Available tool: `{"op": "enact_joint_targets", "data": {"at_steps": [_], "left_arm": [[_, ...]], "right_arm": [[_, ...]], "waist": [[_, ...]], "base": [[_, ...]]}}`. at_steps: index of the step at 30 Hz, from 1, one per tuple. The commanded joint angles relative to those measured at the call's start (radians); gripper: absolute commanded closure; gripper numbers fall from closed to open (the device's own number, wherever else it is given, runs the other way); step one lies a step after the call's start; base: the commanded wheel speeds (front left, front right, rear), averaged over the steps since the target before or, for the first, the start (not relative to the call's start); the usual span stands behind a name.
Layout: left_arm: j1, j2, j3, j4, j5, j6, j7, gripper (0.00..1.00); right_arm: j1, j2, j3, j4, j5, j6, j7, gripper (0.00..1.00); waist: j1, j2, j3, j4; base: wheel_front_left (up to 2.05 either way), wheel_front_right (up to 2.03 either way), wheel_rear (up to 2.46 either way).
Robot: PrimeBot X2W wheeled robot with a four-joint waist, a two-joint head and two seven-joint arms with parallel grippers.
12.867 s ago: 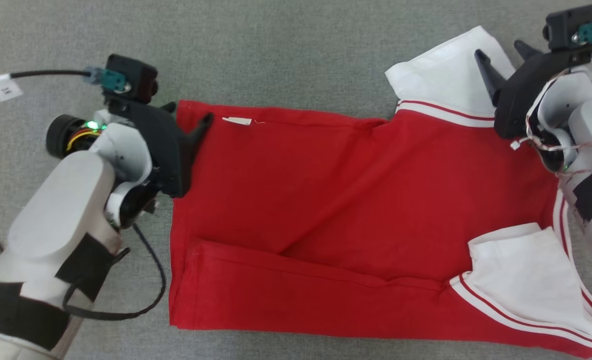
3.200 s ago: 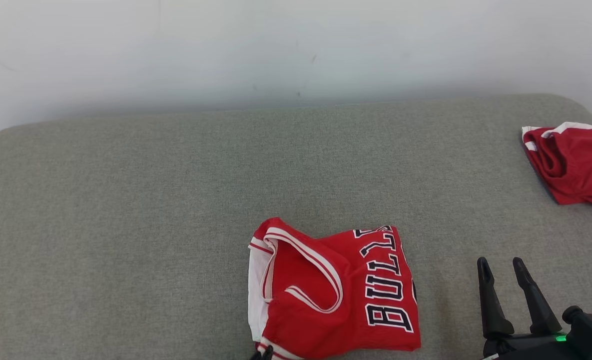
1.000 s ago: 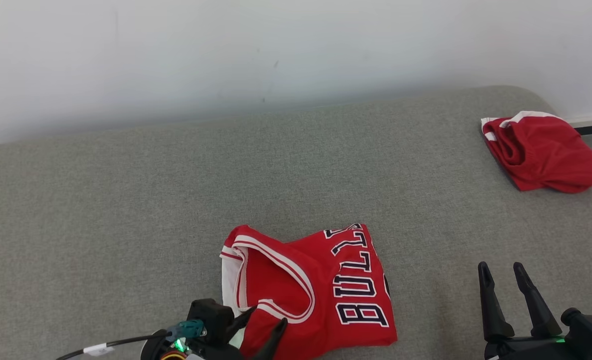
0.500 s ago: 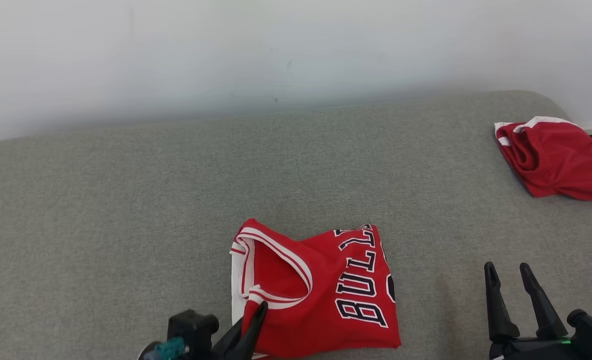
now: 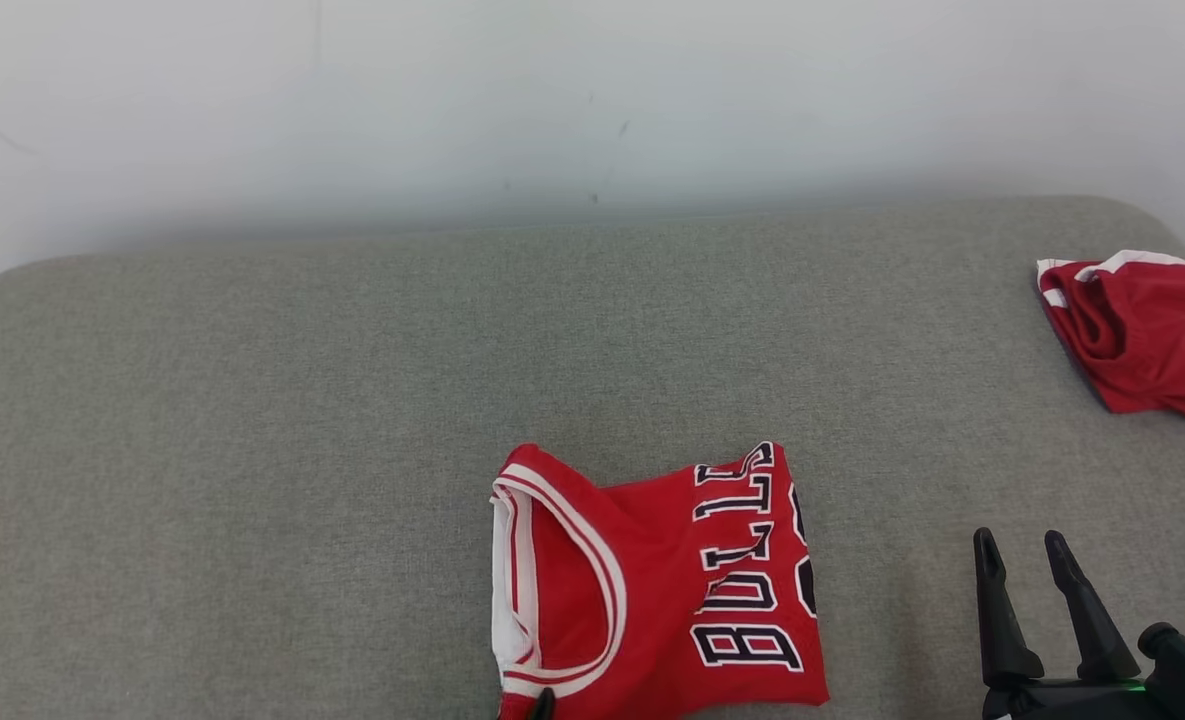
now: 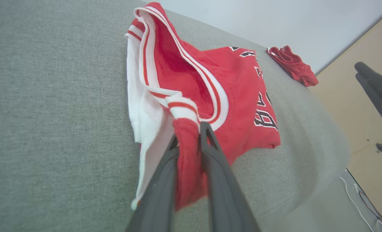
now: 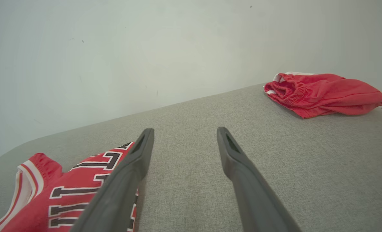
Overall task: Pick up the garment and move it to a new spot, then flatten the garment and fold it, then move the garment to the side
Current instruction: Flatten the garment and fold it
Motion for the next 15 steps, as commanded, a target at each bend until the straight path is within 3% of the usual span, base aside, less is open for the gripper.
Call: {"op": "enact_joint_targets", "data": {"at_steps": [1,9,15], "left_arm": [[0.006,-0.003,0.0,0.0,0.008,-0.002,-0.011,0.0],[-0.027,0.017,0.064,-0.036,0.045,0.021,-0.112,0.0],[-0.033,0.032,0.18,-0.064,0.091,0.045,-0.144,0.0]], "right_arm": [[0.008,-0.003,-0.001,0.003,-0.009,-0.003,-0.002,0.0],[0.001,-0.005,0.001,0.004,-0.007,-0.003,-0.004,0.0],[0.0,0.0,0.005,0.003,-0.008,-0.003,-0.006,0.0]], "waist": [[0.0,-0.0001,0.001,0.003],[0.0,-0.0001,-0.002,0.004],[0.0,-0.0001,-0.008,-0.005]], "base": [[0.0,0.0,0.0],[0.0,0.0,0.0],[0.0,0.0,0.0]]}}
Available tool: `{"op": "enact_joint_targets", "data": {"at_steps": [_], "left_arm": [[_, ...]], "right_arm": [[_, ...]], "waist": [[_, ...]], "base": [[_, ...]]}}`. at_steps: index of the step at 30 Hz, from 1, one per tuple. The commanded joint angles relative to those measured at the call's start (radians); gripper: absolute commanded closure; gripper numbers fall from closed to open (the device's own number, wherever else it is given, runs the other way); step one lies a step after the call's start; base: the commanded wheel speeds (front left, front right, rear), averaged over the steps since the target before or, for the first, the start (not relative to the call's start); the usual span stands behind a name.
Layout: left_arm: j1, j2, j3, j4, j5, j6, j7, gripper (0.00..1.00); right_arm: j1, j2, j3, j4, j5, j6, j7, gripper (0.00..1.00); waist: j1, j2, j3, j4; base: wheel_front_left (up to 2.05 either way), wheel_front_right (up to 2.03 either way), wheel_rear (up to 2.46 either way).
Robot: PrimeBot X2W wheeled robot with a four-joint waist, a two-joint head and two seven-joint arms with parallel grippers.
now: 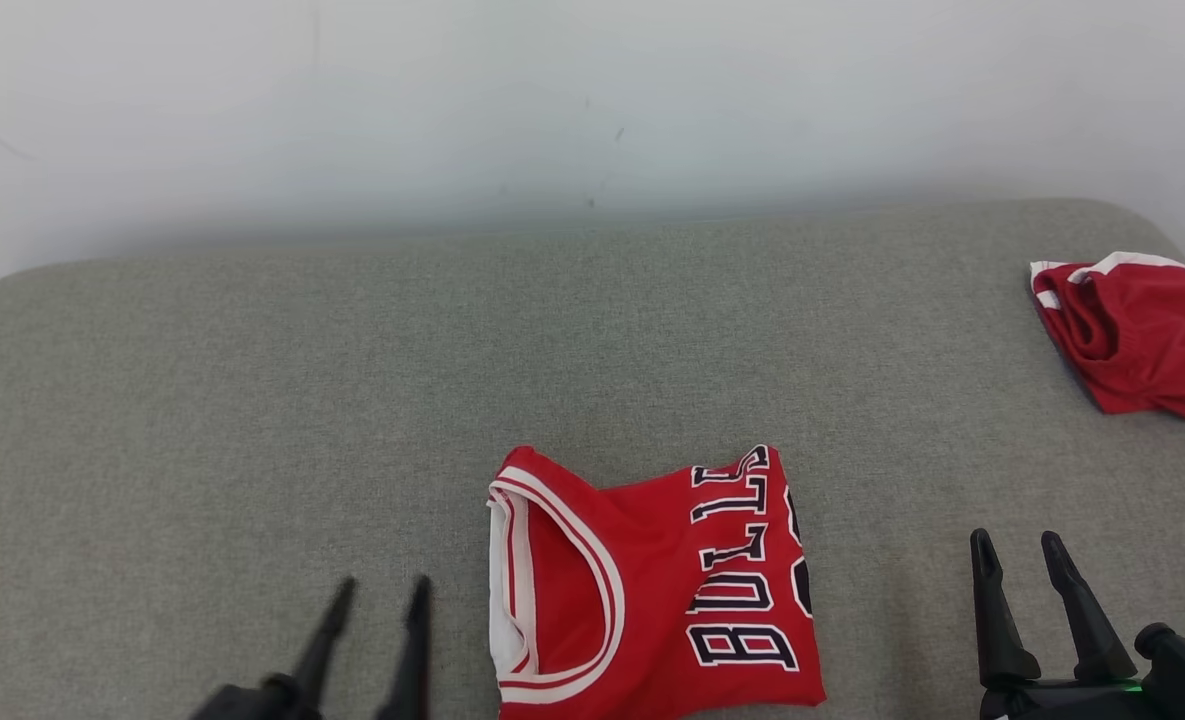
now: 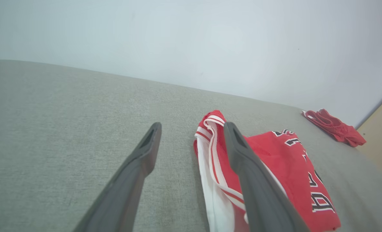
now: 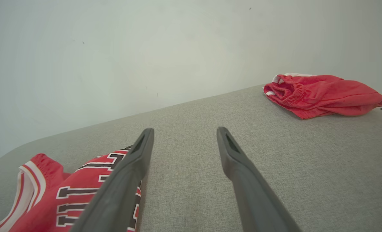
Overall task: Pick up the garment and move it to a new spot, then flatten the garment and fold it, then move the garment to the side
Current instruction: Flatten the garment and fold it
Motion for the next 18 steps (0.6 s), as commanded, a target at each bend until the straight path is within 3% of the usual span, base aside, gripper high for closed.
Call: {"op": "enact_joint_targets", "data": {"at_steps": [1,7,18], "left_arm": [[-0.012,0.0,0.033,-0.02,0.023,0.002,-0.006,0.0],[0.034,-0.028,0.201,-0.08,0.127,-0.009,-0.005,0.0],[0.083,-0.109,0.395,-0.065,0.266,-0.096,-0.005,0.0]], "right_arm": [[0.0,0.0,0.0,-0.001,-0.008,-0.003,-0.005,0.0],[0.003,0.0,0.002,-0.001,-0.009,-0.003,-0.007,0.0],[0.008,0.0,0.016,0.009,-0.012,-0.003,-0.008,0.0]], "waist": [[0.0,0.0,-0.002,-0.002],[0.0,0.0,-0.013,-0.007],[0.0,0.0,-0.036,-0.009]], "base": [[0.0,0.0,0.0],[0.0,0.0,0.0],[0.0,0.0,0.0]]}}
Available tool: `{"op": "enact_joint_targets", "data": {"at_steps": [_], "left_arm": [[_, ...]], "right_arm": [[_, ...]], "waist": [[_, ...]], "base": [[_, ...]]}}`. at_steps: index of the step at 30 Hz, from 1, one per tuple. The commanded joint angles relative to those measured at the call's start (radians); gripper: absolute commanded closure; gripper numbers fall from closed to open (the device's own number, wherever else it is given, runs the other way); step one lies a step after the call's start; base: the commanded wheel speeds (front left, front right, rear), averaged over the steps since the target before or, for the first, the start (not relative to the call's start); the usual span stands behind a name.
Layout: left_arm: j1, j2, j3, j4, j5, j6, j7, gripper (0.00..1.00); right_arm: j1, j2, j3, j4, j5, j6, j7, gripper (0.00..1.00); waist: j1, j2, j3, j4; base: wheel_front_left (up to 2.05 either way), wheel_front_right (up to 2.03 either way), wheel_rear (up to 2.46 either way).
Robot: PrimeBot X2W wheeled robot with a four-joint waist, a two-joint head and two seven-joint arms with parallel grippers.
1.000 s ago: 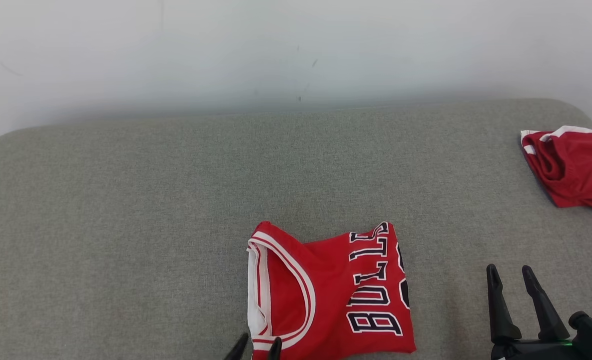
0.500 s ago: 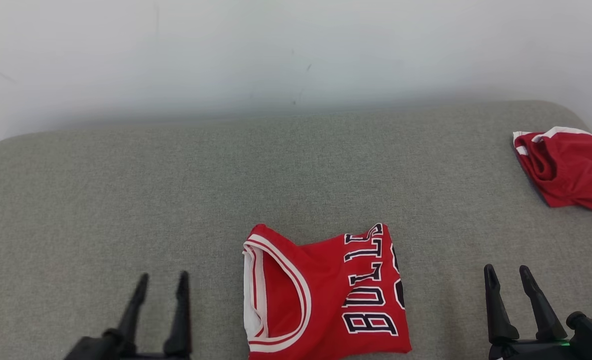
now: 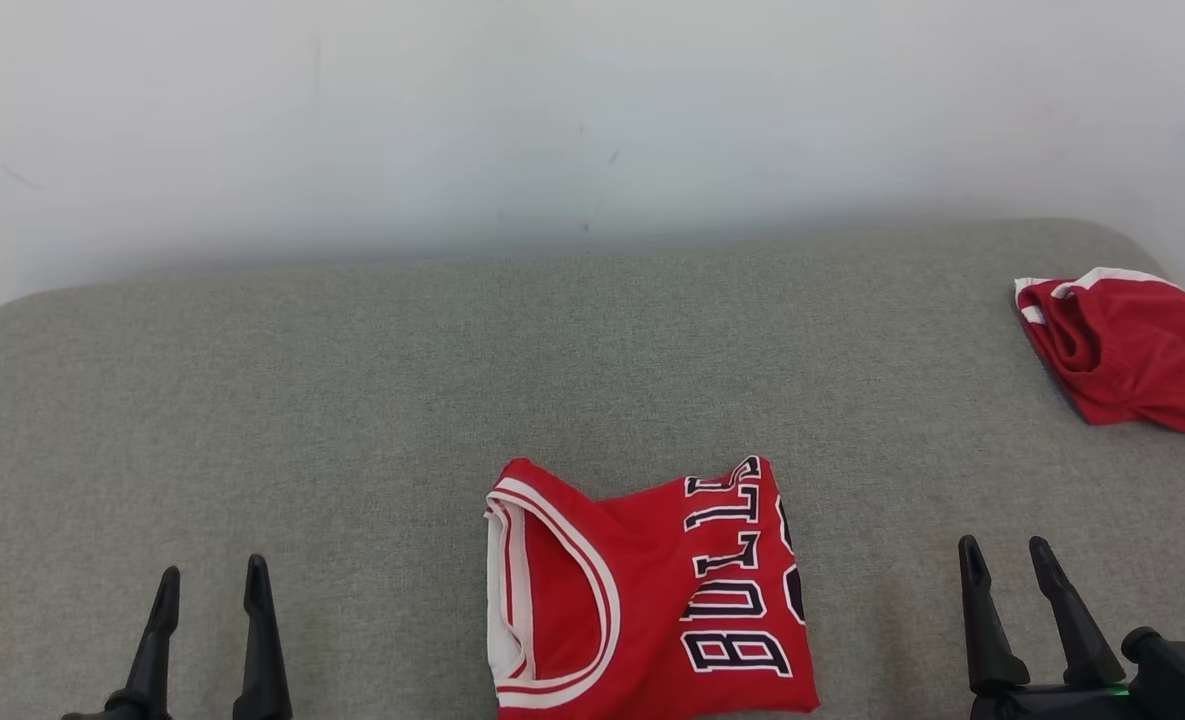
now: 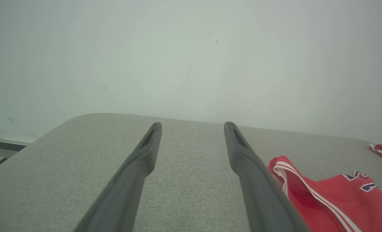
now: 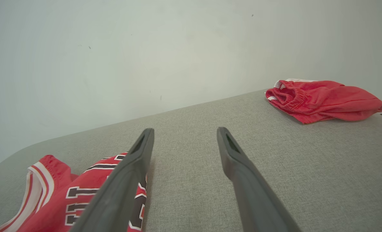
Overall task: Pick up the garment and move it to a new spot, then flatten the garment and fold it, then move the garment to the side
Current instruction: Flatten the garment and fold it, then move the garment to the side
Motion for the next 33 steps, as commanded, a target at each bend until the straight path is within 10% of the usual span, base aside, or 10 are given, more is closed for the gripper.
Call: {"op": "enact_joint_targets", "data": {"at_steps": [1,33], "left_arm": [[0.02,-0.012,0.017,0.005,0.017,-0.009,-0.003,0.0],[0.014,-0.064,0.084,0.073,0.115,-0.074,-0.003,0.0]], "right_arm": [[0.008,-0.001,0.003,0.001,-0.008,-0.003,-0.004,0.0],[0.025,0.019,0.051,-0.055,-0.094,-0.003,-0.005,0.0]], "waist": [[0.0001,0.0,-0.003,-0.002],[0.0001,0.0,-0.02,0.011]], "base": [[0.0,0.0,0.0],[0.0,0.0,0.0]]}}
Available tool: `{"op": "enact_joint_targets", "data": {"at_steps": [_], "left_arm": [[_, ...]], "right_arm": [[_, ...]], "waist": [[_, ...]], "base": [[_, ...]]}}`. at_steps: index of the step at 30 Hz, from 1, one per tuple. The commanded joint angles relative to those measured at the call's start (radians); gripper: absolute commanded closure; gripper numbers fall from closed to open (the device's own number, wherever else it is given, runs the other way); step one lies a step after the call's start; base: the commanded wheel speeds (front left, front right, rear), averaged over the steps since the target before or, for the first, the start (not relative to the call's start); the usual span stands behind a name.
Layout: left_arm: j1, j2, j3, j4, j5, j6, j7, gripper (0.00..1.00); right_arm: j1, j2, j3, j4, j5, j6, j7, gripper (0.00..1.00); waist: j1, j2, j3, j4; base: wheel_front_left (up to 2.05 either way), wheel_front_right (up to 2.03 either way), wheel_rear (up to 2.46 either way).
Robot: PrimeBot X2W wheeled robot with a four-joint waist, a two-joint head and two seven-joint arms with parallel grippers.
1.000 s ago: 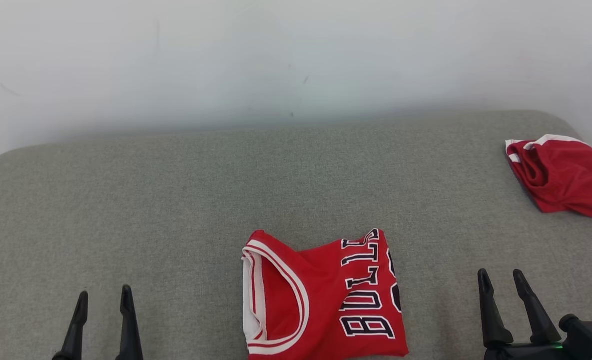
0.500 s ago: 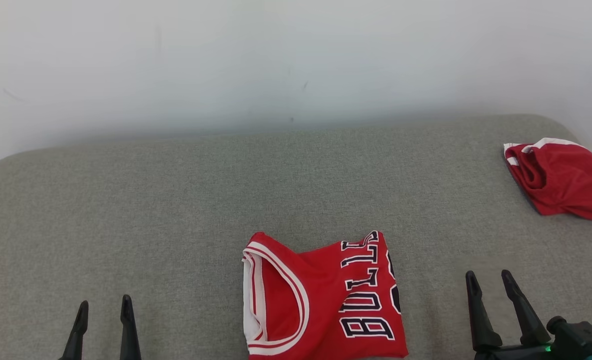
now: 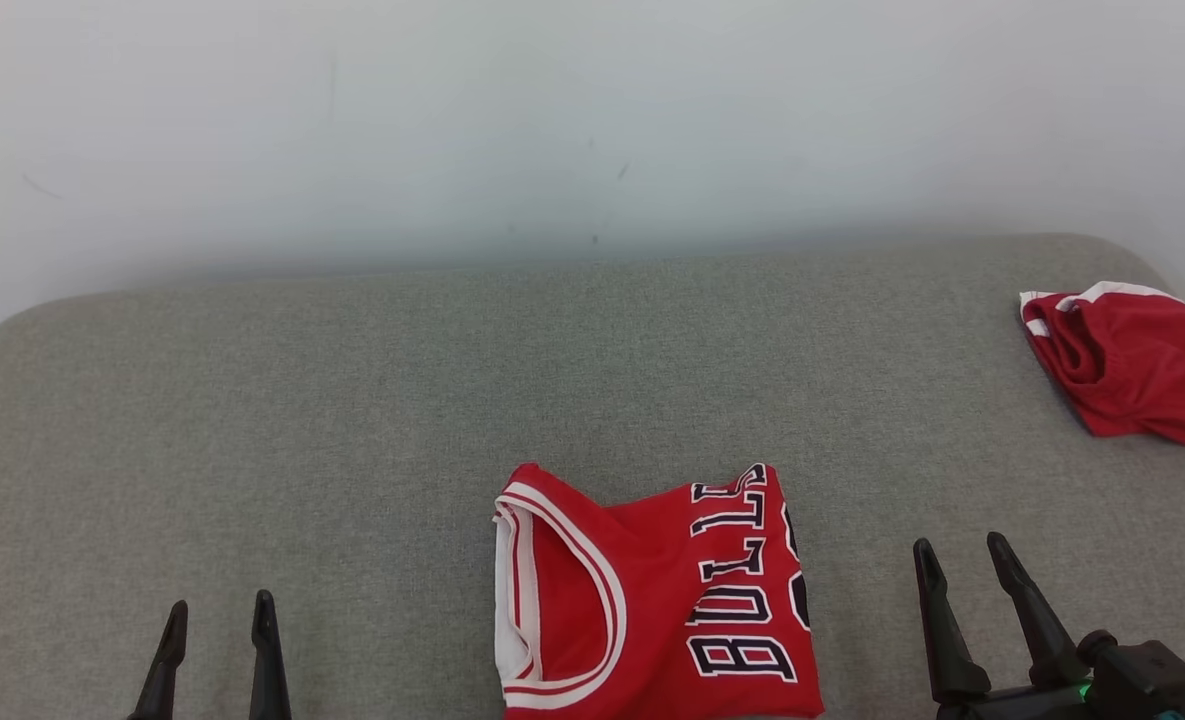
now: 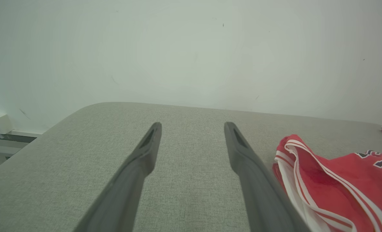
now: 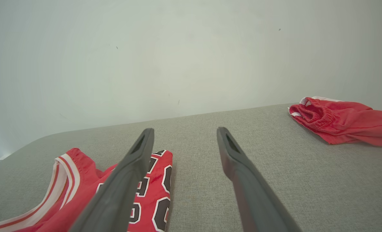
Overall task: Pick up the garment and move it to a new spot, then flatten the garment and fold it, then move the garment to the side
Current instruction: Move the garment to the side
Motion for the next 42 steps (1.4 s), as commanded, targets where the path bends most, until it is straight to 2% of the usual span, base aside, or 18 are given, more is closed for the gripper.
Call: {"op": "enact_joint_targets", "data": {"at_steps": [1,8,15,18,25,31,41,42], "left_arm": [[-0.004,-0.001,0.0,0.002,0.008,-0.005,-0.003,0.0],[-0.007,-0.002,-0.006,-0.003,0.003,-0.008,-0.003,0.0],[-0.03,-0.002,-0.025,-0.007,-0.005,-0.006,-0.003,0.0],[-0.051,-0.002,-0.044,-0.008,-0.013,-0.006,-0.003,0.0],[-0.083,-0.002,-0.079,-0.002,-0.028,0.0,-0.003,0.0],[-0.107,-0.001,-0.108,-0.001,-0.038,0.009,-0.003,0.0],[-0.125,-0.002,-0.122,0.007,-0.049,0.017,-0.003,0.0],[-0.125,-0.001,-0.121,0.008,-0.051,0.018,-0.003,0.0]], "right_arm": [[0.013,0.001,0.002,-0.003,-0.005,-0.003,-0.004,0.0],[0.003,-0.012,0.015,0.007,-0.009,-0.003,-0.004,0.0],[-0.075,-0.046,0.069,0.072,0.004,-0.003,0.03,0.0],[-0.135,-0.061,0.104,0.14,0.012,-0.003,0.088,0.0],[-0.207,-0.064,0.135,0.276,0.026,-0.003,0.139,0.0],[-0.258,-0.075,0.168,0.407,0.045,-0.003,0.141,0.0],[-0.316,-0.05,0.235,0.601,0.094,-0.003,0.168,0.0],[-0.319,-0.046,0.239,0.612,0.103,-0.003,0.166,0.5]], "waist": [[0.0,0.0,0.0,0.001],[0.0,0.0,0.004,0.009],[0.0,0.0,0.025,0.037],[0.0,0.0,0.049,0.067],[0.0,0.0,0.08,0.12],[0.0,0.0,0.102,0.158],[0.0,0.0,0.115,0.181],[0.0,0.0,0.115,0.181]], "base": [[0.0,0.0,0.0],[0.0,0.0,0.0],[0.0,0.0,0.0],[0.0,0.0,0.0],[0.0,0.0,0.0],[0.0,0.0,0.0],[0.0,0.0,0.0],[0.0,0.0,0.0]]}}
